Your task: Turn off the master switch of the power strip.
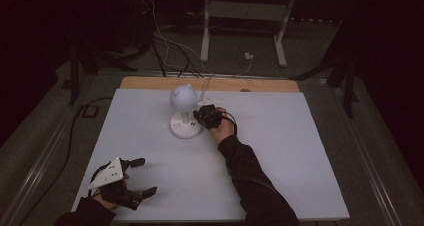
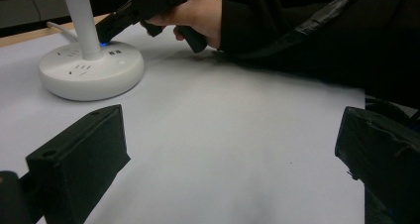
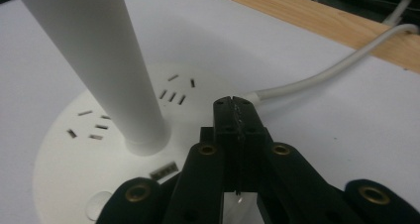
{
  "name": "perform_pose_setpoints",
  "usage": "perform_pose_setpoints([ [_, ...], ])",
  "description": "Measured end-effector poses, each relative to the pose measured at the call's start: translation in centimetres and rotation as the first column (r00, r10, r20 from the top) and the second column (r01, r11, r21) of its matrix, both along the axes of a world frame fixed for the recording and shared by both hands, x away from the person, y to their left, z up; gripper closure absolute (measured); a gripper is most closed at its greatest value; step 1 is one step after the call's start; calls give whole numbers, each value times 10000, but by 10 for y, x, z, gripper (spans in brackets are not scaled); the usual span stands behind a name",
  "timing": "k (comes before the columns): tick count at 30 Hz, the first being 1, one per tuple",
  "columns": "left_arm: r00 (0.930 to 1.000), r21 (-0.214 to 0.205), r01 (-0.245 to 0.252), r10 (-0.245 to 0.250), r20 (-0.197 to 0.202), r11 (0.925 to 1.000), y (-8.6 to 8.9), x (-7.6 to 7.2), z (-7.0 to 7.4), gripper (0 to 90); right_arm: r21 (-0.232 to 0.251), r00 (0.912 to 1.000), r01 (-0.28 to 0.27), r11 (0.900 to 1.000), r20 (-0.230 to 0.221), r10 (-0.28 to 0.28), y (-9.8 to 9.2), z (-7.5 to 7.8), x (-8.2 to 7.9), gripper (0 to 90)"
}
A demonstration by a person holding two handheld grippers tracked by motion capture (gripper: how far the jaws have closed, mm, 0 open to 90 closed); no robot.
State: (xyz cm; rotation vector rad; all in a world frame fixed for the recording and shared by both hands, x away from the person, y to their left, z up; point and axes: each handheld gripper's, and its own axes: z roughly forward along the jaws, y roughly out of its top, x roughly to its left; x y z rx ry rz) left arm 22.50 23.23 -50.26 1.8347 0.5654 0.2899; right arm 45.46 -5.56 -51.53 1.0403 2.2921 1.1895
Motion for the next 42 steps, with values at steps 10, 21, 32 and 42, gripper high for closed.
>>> perform_pose_setpoints([
  [10, 10000, -17, -26, 25, -53, 10000, -1, 0, 0, 3, -31, 9998, -131, 9999, 131, 131, 0, -1, -2, 900],
  [21, 10000, 6, -19, 19, -37, 10000, -1, 0, 0, 3, -142, 9995, 37, 9999, 316, -32, 2, -3, -2, 900],
  [32, 10000, -50, -53, 53, -33, 10000, 0, 1, 0, 3, -341, 9996, -80, 9994, 269, 89, 3, -1, -1, 900],
  [42, 9999, -62, -84, 84, -64, 9999, 0, 1, -1, 3, 515, 9991, -7, 9987, 430, -15, -9, 21, 1, 890],
])
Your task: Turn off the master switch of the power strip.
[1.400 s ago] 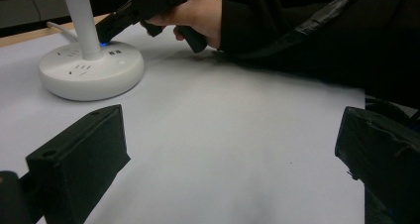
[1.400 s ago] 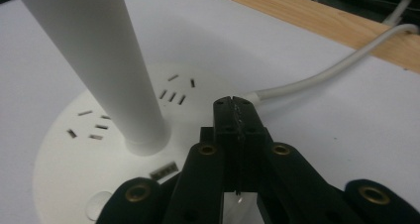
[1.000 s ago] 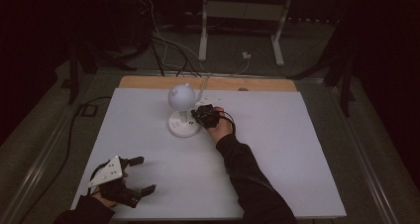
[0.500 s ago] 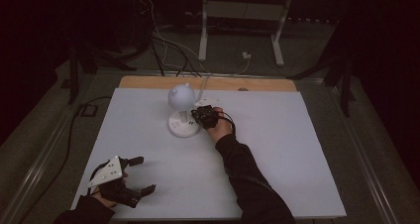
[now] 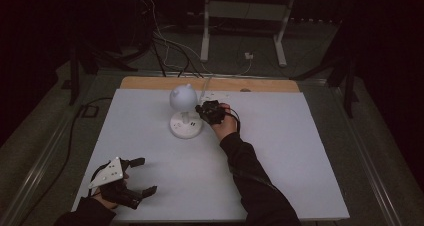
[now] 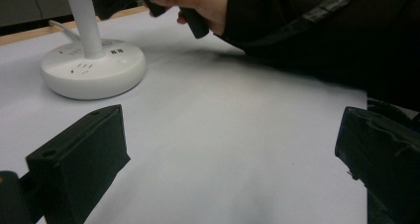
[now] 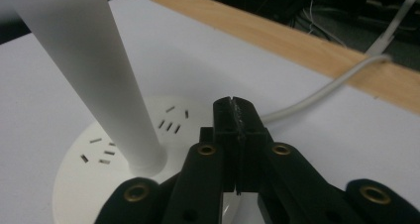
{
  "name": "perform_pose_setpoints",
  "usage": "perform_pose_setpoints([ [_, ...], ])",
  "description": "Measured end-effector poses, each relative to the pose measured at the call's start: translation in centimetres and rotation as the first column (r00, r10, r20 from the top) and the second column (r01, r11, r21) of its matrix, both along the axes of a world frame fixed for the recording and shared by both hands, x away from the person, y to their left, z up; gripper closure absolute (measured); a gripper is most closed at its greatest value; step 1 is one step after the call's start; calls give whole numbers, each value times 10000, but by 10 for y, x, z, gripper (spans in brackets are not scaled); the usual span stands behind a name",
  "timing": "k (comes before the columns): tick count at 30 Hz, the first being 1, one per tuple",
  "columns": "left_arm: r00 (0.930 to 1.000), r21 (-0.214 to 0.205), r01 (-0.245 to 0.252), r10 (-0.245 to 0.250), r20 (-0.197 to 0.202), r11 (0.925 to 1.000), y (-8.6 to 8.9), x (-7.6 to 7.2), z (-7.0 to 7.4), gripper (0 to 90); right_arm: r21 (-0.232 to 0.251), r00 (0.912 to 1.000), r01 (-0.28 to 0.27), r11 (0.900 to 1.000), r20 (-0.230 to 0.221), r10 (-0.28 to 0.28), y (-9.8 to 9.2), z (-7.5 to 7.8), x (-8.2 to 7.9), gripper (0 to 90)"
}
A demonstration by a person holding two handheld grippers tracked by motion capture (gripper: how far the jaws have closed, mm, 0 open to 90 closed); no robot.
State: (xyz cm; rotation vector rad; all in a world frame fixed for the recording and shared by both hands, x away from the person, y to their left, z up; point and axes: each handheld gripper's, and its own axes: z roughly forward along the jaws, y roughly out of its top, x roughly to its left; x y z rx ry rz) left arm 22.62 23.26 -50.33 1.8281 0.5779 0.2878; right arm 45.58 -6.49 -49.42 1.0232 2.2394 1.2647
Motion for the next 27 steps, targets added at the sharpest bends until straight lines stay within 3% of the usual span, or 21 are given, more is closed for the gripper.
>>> perform_pose_setpoints([
  [8, 10000, -4, -6, 6, 11, 10000, 0, 0, 0, 3, -134, 9998, -191, 9997, -14, 191, -8, 3, -2, 811],
  [13, 10000, 25, 13, -13, 23, 10000, 0, 0, 0, 3, 121, 9961, -857, 9962, -208, 860, -15, 3, -4, 636],
  [14, 10000, 15, 14, -14, 28, 10000, 0, 0, 0, 3, 121, 9961, -857, 9962, -208, 860, -15, 3, -4, 636],
  [15, 10000, 21, 21, -21, 32, 10000, 0, 0, 0, 3, 111, 9946, -1006, 9949, -230, 1009, -17, 2, -5, 538],
  [23, 10000, 25, 38, -38, 48, 10000, 0, 0, 0, 3, 250, 9898, -1192, 9926, -756, 1208, -24, 4, -14, 245],
  [24, 10000, 27, 38, -38, 52, 10000, 0, 0, 0, 3, 250, 9898, -1192, 9926, -756, 1208, -24, 4, -14, 245],
  [27, 10000, 30, 35, -35, 59, 10000, -1, 0, 0, 3, 389, 9809, -1676, 9851, -939, 1706, -26, 7, -21, 113],
])
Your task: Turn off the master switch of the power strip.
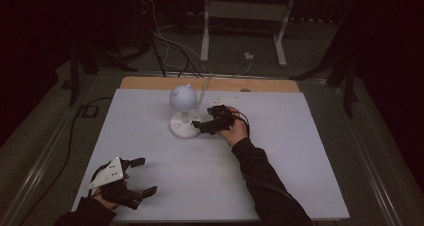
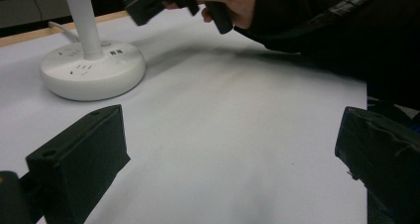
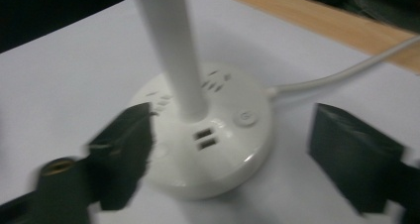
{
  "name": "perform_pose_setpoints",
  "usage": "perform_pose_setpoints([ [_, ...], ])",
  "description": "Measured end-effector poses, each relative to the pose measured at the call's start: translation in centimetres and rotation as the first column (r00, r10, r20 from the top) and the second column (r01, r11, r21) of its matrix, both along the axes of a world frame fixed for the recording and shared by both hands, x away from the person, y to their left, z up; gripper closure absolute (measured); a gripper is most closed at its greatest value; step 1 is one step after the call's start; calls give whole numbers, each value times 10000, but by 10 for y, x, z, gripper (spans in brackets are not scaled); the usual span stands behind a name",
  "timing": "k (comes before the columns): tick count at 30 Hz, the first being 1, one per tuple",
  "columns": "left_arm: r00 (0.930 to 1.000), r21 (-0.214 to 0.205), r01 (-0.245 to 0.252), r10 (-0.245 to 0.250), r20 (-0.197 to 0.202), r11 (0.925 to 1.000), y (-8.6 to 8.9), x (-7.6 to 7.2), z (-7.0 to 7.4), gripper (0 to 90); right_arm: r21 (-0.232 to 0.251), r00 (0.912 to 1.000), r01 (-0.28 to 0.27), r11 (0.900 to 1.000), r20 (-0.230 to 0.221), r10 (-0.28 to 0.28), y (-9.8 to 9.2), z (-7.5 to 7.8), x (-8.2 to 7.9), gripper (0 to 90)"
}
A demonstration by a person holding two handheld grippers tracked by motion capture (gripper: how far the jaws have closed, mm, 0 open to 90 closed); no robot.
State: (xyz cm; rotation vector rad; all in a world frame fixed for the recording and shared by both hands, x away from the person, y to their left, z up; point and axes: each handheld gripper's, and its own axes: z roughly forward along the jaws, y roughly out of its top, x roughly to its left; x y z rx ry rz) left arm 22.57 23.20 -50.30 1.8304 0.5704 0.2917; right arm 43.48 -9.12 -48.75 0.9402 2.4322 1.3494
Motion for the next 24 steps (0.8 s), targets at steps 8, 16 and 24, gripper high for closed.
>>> perform_pose_setpoints([
  [8, 10000, 13, 5, -5, 11, 10000, 0, 0, 0, 3, -194, 9950, -950, 9953, -340, 943, -11, 13, -13, 0],
  [16, 10000, 0, 5, -5, 6, 10000, 0, 0, 0, 3, -81, 9937, -1113, 9938, -149, 1112, -27, 28, -27, 0],
  [24, 10000, 25, 13, -13, 4, 10000, -1, 0, 0, 3, 43, 9897, -1429, 9897, 63, 1429, -44, 42, -50, 0],
])
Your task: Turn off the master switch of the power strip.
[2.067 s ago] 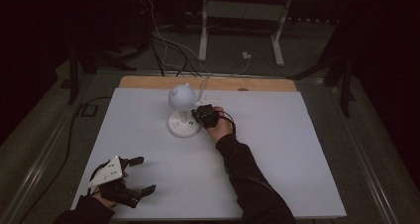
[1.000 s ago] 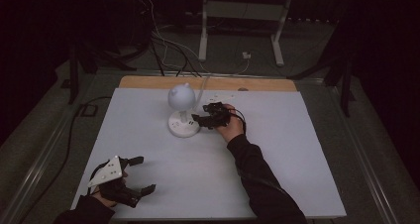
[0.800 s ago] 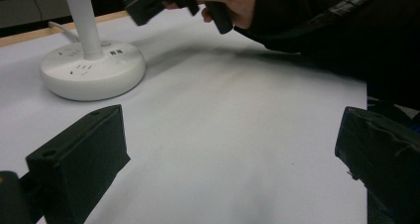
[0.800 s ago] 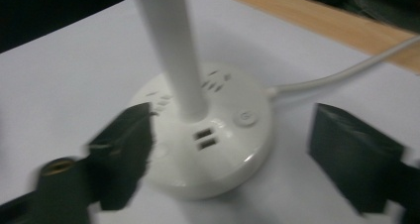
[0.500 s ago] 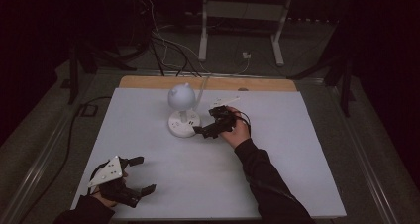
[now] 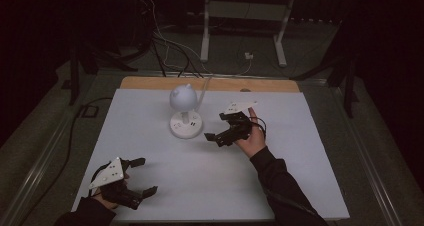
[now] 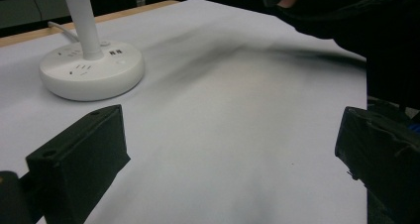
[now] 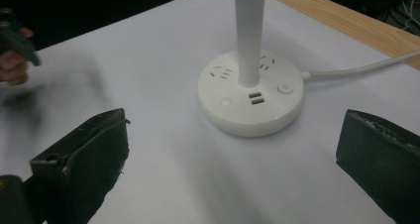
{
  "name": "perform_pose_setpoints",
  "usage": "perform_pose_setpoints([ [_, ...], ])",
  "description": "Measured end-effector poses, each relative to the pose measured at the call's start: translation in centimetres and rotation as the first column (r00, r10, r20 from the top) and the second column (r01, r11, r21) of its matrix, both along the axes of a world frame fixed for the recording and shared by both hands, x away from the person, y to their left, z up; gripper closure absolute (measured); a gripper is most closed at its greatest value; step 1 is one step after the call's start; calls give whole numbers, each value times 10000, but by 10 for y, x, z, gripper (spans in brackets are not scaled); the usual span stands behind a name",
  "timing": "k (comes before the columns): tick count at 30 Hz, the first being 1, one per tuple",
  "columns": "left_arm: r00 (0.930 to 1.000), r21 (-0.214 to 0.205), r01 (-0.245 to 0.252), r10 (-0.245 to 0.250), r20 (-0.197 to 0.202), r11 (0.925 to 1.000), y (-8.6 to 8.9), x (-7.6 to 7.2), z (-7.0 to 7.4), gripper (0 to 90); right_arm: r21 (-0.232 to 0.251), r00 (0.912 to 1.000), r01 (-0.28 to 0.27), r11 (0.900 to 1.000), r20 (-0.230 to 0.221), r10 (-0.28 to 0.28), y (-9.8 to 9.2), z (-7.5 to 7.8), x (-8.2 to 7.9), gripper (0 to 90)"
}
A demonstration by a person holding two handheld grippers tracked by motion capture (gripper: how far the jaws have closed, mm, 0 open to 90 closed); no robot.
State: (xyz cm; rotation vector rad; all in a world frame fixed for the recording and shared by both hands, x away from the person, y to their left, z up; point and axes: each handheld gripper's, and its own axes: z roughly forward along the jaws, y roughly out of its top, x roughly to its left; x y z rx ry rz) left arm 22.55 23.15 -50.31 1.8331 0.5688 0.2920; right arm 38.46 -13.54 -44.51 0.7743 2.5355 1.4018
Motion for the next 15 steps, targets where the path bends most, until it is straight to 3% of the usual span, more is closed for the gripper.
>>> perform_pose_setpoints([
  [6, 10000, -11, 4, -4, 29, 10000, 0, 0, 0, 3, 354, 9998, -38, 9994, 205, 31, -18, 3, -19, 0],
  [11, 10000, -4, 18, -18, 28, 10000, 0, 0, 0, 3, 711, 9974, 113, 9974, 698, -162, -35, -1, -33, 0],
  [15, 10000, -13, 18, -18, 30, 10000, 0, 0, 0, 3, 580, 9966, 280, 9979, 754, -323, -48, -5, -42, 0],
])
